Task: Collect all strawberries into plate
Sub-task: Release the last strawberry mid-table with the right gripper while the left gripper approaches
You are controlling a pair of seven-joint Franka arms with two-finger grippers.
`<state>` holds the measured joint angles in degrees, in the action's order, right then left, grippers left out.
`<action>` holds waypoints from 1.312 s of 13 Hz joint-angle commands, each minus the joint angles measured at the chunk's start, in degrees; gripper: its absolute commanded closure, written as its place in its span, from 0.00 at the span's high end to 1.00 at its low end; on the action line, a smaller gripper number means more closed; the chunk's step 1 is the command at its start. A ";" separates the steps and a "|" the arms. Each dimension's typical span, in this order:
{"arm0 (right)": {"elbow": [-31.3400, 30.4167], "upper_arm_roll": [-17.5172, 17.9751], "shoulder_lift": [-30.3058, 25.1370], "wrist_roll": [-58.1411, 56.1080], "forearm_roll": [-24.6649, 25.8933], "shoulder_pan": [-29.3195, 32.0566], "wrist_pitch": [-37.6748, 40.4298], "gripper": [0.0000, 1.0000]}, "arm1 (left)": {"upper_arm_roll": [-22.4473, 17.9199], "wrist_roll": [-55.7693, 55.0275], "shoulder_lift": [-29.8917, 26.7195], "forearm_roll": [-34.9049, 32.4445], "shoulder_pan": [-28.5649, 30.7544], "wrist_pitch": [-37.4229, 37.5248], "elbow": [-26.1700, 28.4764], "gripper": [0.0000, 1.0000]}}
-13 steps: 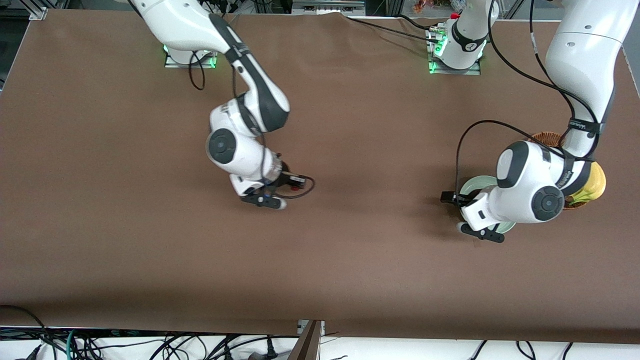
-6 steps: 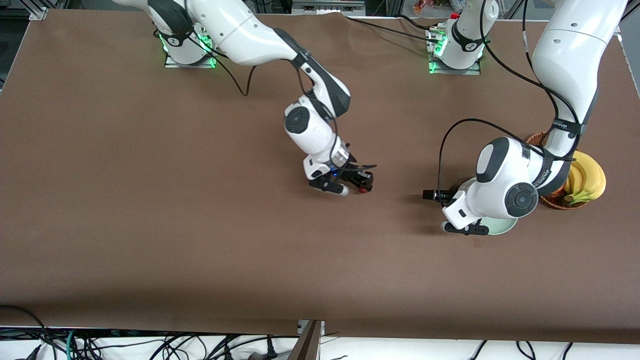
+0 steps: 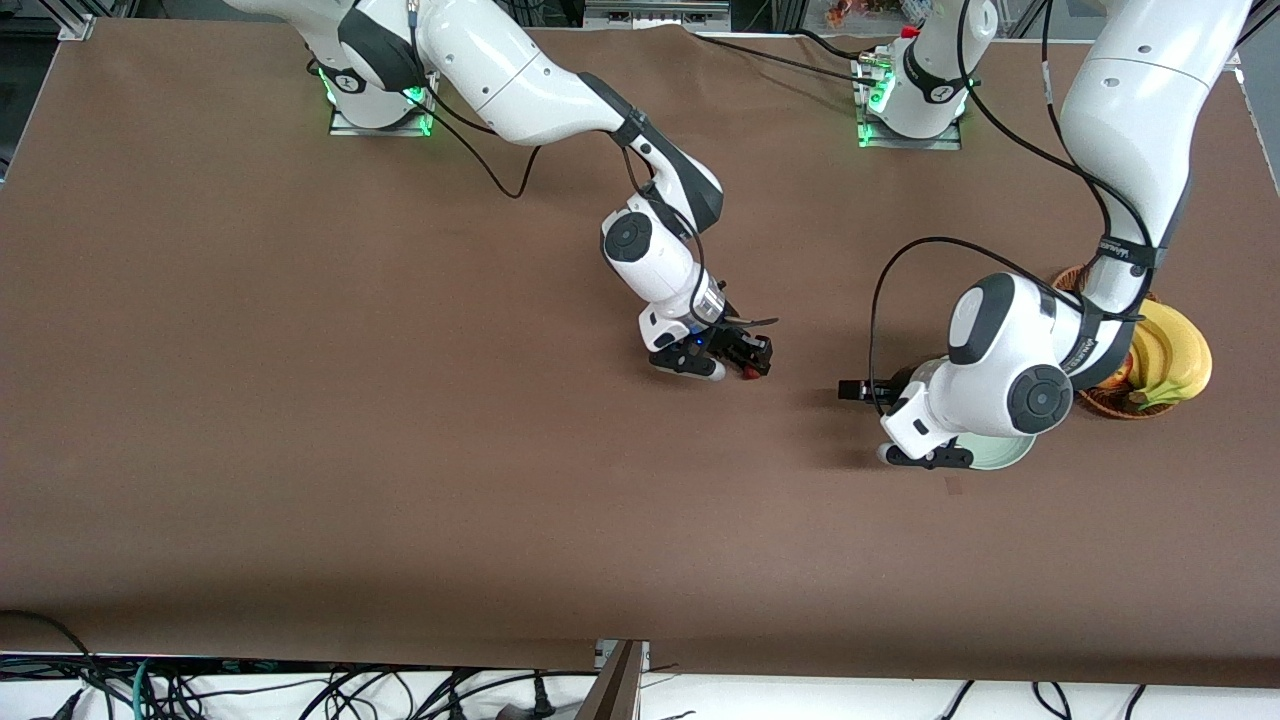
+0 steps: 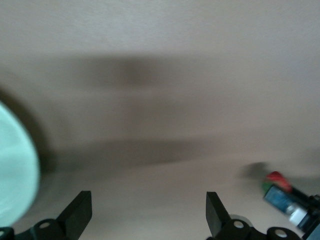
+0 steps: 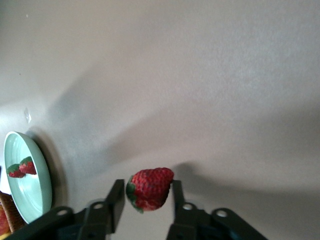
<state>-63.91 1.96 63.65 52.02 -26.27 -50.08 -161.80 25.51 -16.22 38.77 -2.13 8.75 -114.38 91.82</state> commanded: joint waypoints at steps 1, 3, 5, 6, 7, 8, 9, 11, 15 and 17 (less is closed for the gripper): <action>2.04 -0.64 -0.89 -0.43 -0.27 0.41 2.00 1.00 | -0.20 -5.22 -0.63 0.81 -2.24 -2.86 2.13 1.00; 2.12 -4.83 -4.31 -0.87 0.42 0.94 12.50 1.00 | -0.20 -5.74 -0.63 0.90 -1.63 -3.21 2.66 1.00; 2.12 -9.67 -10.28 -2.26 0.43 2.43 26.64 1.00 | -0.11 -10.20 -0.89 0.90 -2.24 -6.27 4.32 1.00; 2.04 -10.13 -13.18 -5.49 0.43 4.70 33.50 1.00 | -0.03 -12.06 -1.06 0.81 -3.02 -8.99 6.16 1.00; 2.04 -10.05 -15.29 -10.31 0.43 7.51 39.66 1.00 | -0.02 -12.69 -1.59 0.81 -3.21 -11.80 8.09 1.00; 2.04 -10.13 -16.71 -15.32 0.52 9.80 45.72 1.00 | -0.02 -13.74 -2.29 0.90 -3.21 -14.96 10.20 1.00; 1.95 -10.57 -19.07 -19.37 0.78 11.91 51.70 1.00 | 0.15 -17.49 -2.91 0.90 -3.90 -17.86 12.04 1.00; 1.95 -13.20 -21.64 -26.50 2.35 15.52 63.21 1.00 | 0.06 -28.29 -3.18 0.38 -8.90 -21.48 13.47 1.00; 1.86 -18.04 -28.56 -39.78 10.07 19.30 76.00 1.00 | 0.24 -34.57 -2.65 -1.38 -10.32 -25.34 13.29 1.00; 0.11 -17.87 -33.57 -41.12 13.42 23.60 78.37 1.00 | -0.72 -35.10 -1.95 -2.17 -13.83 -27.29 13.21 1.00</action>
<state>-59.98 -16.59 36.40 13.22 -15.54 -29.63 -85.94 26.20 -49.26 38.11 -2.58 -2.46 -139.49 103.39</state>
